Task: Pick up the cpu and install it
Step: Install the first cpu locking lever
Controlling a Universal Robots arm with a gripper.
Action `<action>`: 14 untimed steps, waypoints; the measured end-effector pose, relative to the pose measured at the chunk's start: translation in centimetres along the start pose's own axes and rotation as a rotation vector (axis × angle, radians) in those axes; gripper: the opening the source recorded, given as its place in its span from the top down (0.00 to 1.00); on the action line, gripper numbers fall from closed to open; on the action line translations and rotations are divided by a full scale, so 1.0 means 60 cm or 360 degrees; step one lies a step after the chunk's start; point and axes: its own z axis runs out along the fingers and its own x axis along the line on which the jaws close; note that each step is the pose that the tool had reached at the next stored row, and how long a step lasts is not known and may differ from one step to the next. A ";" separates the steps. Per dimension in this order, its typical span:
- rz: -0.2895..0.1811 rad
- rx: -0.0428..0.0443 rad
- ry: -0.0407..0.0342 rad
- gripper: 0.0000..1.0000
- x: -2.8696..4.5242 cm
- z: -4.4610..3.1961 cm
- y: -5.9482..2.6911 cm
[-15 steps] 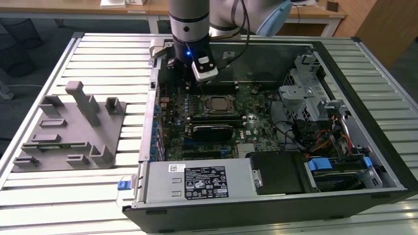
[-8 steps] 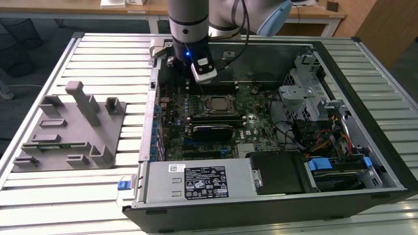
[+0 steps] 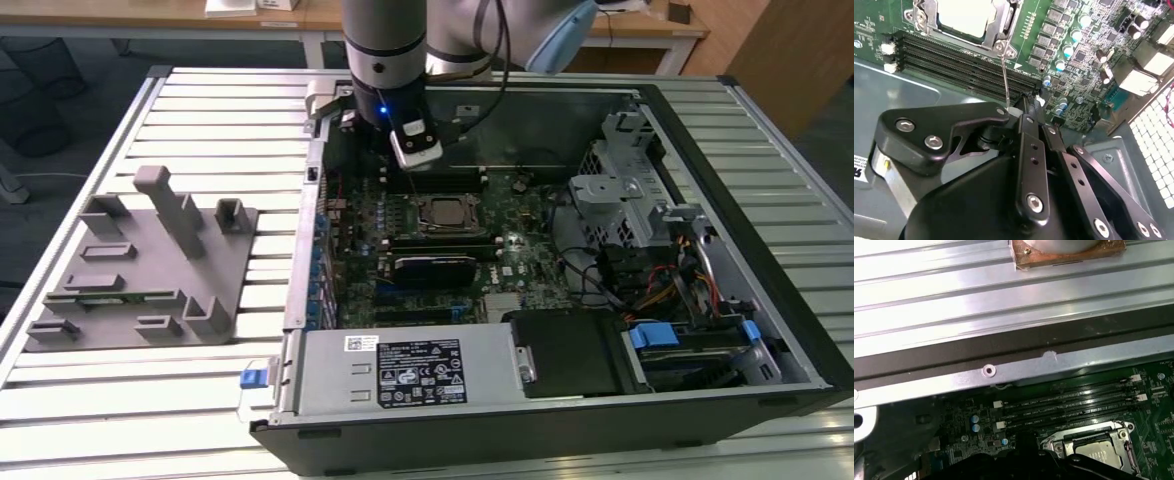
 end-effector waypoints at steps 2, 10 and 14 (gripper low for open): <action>0.0000 0.0000 0.0000 0.89 0.000 0.000 0.000; 0.0000 0.0001 0.0000 0.89 -0.018 0.001 0.003; 0.0000 0.0000 0.0000 0.89 -0.036 0.002 0.007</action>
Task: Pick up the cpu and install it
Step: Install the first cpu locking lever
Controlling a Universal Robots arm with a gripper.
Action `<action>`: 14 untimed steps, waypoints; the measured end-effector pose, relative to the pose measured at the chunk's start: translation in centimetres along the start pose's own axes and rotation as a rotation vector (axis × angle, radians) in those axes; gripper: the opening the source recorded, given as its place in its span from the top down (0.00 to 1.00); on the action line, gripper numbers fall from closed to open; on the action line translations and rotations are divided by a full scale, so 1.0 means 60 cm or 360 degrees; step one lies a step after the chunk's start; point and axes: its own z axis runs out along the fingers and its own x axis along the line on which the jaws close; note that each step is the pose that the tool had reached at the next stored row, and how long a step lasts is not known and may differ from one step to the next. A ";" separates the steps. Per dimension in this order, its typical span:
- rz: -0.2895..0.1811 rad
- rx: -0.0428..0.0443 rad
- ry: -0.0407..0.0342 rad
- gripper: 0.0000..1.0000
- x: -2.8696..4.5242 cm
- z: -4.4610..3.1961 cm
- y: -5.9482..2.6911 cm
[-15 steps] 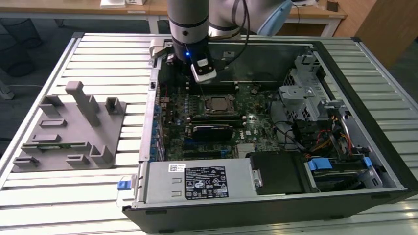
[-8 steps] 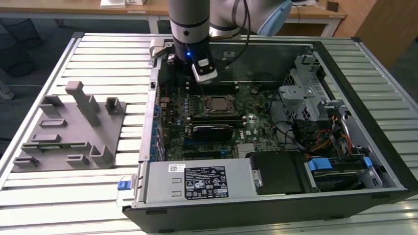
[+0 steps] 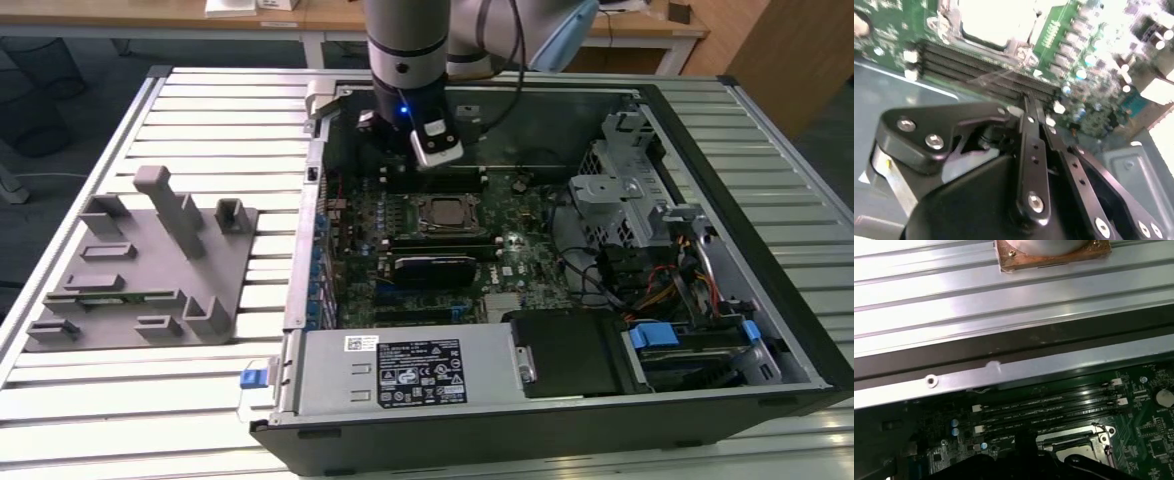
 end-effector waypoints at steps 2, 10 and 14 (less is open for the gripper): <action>0.0000 0.0001 0.0000 0.89 -0.009 0.000 0.002; 0.0000 0.0001 0.0000 0.89 -0.016 0.001 0.003; 0.0009 -0.0001 -0.0017 0.89 -0.016 0.002 0.002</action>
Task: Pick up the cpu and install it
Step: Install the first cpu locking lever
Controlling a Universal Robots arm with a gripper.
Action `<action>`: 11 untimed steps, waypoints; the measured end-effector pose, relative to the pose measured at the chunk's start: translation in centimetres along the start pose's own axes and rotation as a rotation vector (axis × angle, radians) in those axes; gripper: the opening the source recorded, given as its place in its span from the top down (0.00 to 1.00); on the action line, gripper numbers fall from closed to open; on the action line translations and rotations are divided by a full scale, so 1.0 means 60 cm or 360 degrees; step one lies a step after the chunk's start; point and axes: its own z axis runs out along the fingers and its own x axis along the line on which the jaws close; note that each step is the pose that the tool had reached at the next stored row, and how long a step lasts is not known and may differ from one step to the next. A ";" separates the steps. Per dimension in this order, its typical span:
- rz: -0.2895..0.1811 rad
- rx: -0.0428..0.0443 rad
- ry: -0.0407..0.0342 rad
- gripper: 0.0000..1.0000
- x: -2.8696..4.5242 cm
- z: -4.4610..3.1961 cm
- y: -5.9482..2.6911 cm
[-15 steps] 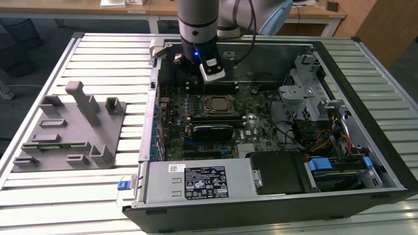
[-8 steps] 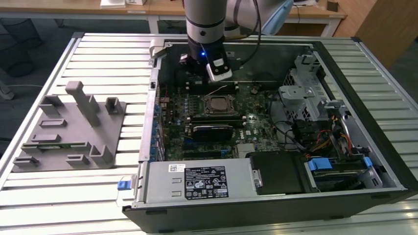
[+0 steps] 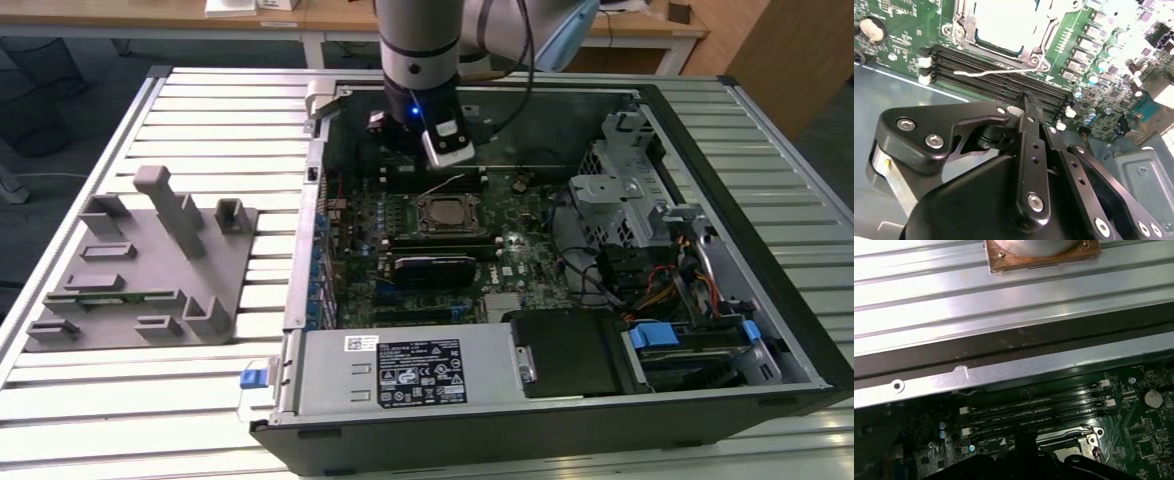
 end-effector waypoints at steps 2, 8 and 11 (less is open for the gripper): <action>0.0006 -0.0004 -0.0021 0.89 0.000 0.001 -0.001; 0.0023 -0.0016 -0.0086 0.89 0.000 0.005 -0.002; 0.0038 -0.0019 -0.0109 0.89 0.000 0.007 -0.003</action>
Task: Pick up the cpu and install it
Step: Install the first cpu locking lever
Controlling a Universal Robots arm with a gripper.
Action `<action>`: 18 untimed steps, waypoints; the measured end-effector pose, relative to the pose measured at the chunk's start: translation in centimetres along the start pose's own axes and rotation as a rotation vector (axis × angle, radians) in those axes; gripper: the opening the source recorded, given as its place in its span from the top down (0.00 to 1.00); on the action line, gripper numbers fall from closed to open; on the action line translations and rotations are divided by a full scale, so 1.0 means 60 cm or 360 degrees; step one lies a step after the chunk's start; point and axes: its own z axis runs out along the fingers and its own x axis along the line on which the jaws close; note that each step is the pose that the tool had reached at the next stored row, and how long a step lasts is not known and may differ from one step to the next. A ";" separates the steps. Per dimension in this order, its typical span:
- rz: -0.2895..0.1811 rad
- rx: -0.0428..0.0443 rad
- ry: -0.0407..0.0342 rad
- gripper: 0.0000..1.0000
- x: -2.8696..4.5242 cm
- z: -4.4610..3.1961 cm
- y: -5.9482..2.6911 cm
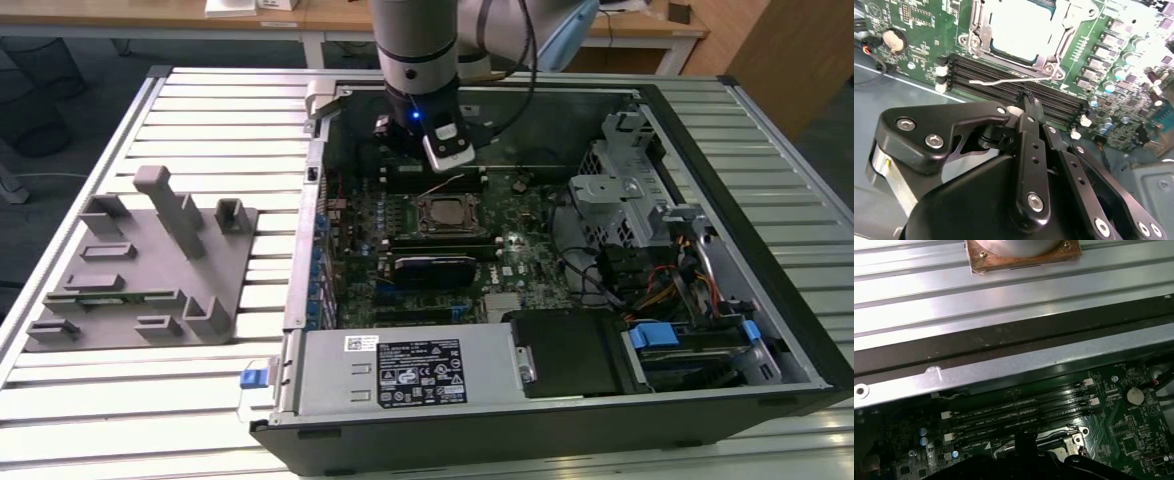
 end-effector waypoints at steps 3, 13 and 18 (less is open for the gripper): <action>0.0015 -0.0003 -0.0020 0.89 0.000 0.003 -0.001; 0.0081 -0.0002 -0.0058 0.89 -0.005 0.016 -0.002; 0.0097 0.0000 -0.0062 0.89 -0.008 0.021 0.002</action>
